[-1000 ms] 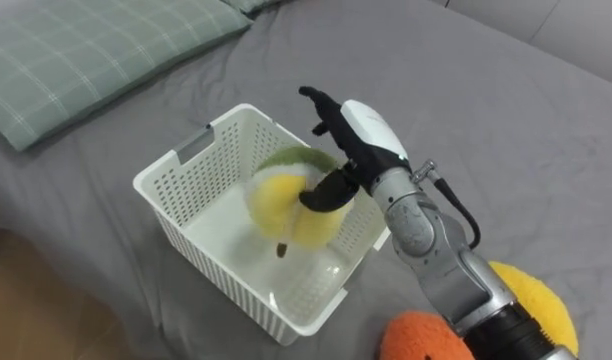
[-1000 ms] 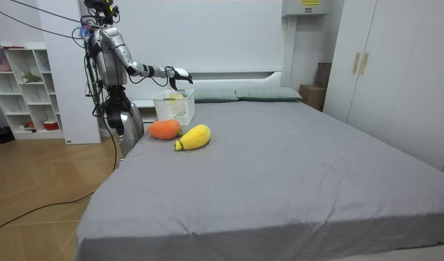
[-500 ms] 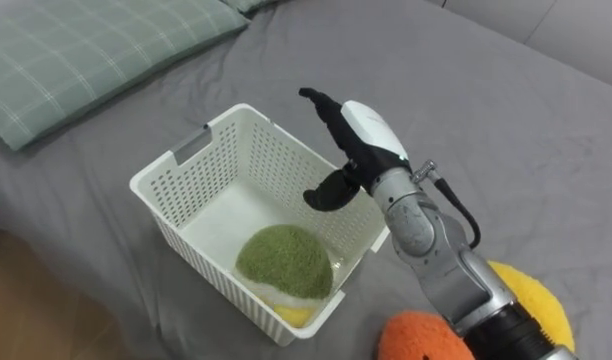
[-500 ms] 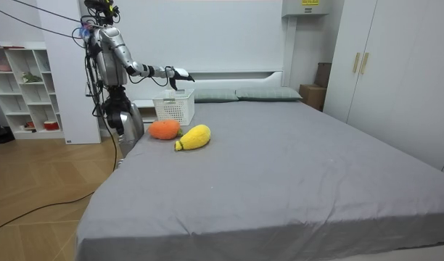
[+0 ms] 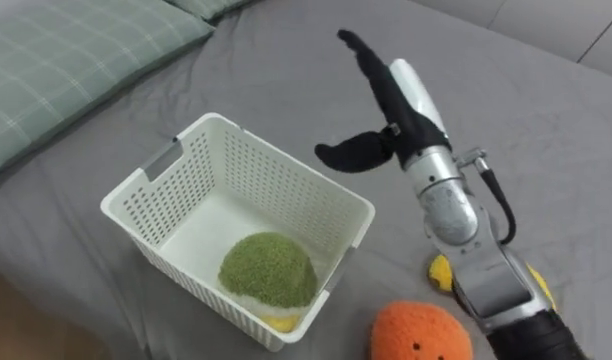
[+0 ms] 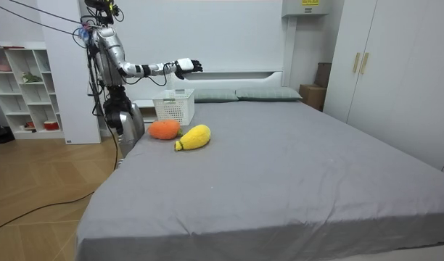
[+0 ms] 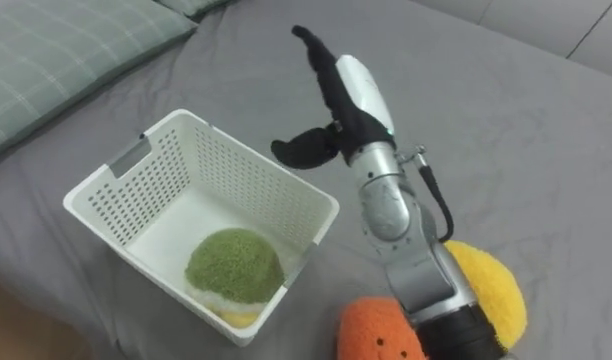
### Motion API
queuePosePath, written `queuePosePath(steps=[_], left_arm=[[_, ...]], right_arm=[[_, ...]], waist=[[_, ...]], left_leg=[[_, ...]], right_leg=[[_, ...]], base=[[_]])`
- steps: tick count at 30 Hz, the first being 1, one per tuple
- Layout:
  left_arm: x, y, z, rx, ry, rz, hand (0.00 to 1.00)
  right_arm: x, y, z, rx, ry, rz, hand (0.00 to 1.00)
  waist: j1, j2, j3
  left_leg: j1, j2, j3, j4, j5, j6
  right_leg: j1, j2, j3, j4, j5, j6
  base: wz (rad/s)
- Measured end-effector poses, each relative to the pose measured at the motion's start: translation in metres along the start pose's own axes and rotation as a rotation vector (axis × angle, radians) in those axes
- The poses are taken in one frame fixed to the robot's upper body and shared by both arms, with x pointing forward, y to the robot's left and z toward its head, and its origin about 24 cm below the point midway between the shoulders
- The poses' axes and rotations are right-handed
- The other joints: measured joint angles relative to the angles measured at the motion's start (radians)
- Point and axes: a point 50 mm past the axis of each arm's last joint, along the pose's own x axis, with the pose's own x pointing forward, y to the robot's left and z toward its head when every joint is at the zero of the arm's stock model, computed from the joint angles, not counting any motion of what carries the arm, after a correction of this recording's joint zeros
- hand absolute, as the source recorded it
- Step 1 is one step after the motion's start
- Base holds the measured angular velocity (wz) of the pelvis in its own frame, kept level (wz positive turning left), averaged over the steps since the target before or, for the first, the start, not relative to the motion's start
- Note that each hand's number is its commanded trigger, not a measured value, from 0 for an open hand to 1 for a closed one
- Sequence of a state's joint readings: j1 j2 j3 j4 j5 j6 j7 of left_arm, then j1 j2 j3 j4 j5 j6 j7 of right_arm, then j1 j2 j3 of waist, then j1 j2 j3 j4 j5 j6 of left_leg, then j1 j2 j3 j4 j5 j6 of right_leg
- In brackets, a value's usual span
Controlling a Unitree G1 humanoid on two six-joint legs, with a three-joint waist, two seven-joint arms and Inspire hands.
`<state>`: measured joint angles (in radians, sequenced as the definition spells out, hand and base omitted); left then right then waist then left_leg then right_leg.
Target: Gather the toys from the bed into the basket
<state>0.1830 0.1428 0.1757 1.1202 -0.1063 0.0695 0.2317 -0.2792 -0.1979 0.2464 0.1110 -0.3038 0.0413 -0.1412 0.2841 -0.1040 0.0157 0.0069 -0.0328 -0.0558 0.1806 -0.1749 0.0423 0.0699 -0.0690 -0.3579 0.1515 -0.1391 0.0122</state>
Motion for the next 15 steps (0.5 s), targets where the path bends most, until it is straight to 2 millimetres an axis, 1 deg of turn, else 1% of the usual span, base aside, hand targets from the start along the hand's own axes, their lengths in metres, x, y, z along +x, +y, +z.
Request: queuePosePath(steps=[2, 3, 5, 6, 8, 9, 12, 13, 15], left_arm=[[0.000, 0.001, -0.002, -0.009, 0.007, 0.005, 0.00], [0.000, 0.001, -0.002, -0.009, 0.007, 0.005, 0.00], [-0.001, 0.002, -0.007, -0.016, 0.019, 0.008, 0.00], [-0.001, 0.002, -0.007, -0.016, 0.015, 0.008, 0.00], [-0.001, 0.004, -0.010, -0.035, 0.019, 0.014, 0.00], [-0.001, 0.004, -0.011, -0.046, 0.024, 0.015, 0.00], [-0.001, 0.004, -0.013, -0.050, 0.026, 0.014, 0.00], [-0.001, 0.004, -0.013, -0.051, 0.023, 0.014, 0.00], [-0.002, 0.005, -0.013, -0.052, 0.018, 0.015, 0.00]], right_arm=[[-0.006, -0.009, -0.012, 0.033, 0.045, -0.039, 0.00], [-0.007, -0.011, -0.014, 0.044, 0.053, -0.047, 0.00], [-0.012, -0.017, -0.022, 0.082, 0.089, -0.073, 0.00], [-0.014, -0.019, -0.026, 0.085, 0.101, -0.080, 0.00], [-0.026, -0.023, -0.041, 0.111, 0.163, -0.100, 0.00], [-0.030, -0.026, -0.046, 0.117, 0.184, -0.114, 0.00], [-0.034, -0.034, -0.056, 0.127, 0.225, -0.150, 0.00], [-0.034, -0.035, -0.058, 0.128, 0.233, -0.153, 0.00], [-0.035, -0.037, -0.061, 0.124, 0.243, -0.152, 0.00]], waist=[[-0.017, 0.001, -0.0076], [-0.021, 0.003, -0.0086], [-0.056, 0.012, -0.0177], [-0.062, 0.012, -0.0187], [-0.067, 0.013, -0.0234], [-0.081, 0.012, -0.0226], [-0.102, 0.015, -0.0184], [-0.104, 0.013, -0.0173], [-0.118, 0.012, -0.0117]], left_leg=[[0.001, 0.003, 0.010, -0.001, 0.000, 0.000], [0.003, 0.003, 0.013, -0.002, 0.000, 0.000], [0.010, 0.003, 0.016, -0.006, 0.001, 0.000], [0.015, 0.003, 0.019, -0.007, 0.001, 0.000], [0.025, 0.003, 0.029, -0.013, 0.001, 0.001], [0.027, 0.003, 0.030, -0.013, 0.001, 0.001], [0.034, 0.005, 0.034, -0.019, 0.000, 0.001], [0.036, 0.005, 0.038, -0.019, 0.000, 0.001], [0.038, 0.005, 0.045, -0.020, 0.000, 0.002]], right_leg=[[-0.003, 0.001, 0.005, 0.000, 0.000, 0.000], [-0.003, 0.001, 0.008, 0.000, 0.000, -0.001], [-0.001, 0.002, 0.015, 0.001, 0.000, -0.001], [0.001, 0.002, 0.017, 0.001, 0.000, -0.001], [0.006, 0.003, 0.025, 0.001, 0.000, -0.001], [0.006, 0.003, 0.026, 0.001, 0.000, -0.001], [0.006, 0.003, 0.037, 0.003, 0.001, -0.001], [0.006, 0.003, 0.041, 0.004, 0.001, -0.001], [0.004, 0.005, 0.054, 0.007, 0.001, -0.001]], base=[[-0.08], [-0.13], [-0.06], [-0.10], [-0.13], [-0.06], [-0.12], [-0.09], [-0.11]])
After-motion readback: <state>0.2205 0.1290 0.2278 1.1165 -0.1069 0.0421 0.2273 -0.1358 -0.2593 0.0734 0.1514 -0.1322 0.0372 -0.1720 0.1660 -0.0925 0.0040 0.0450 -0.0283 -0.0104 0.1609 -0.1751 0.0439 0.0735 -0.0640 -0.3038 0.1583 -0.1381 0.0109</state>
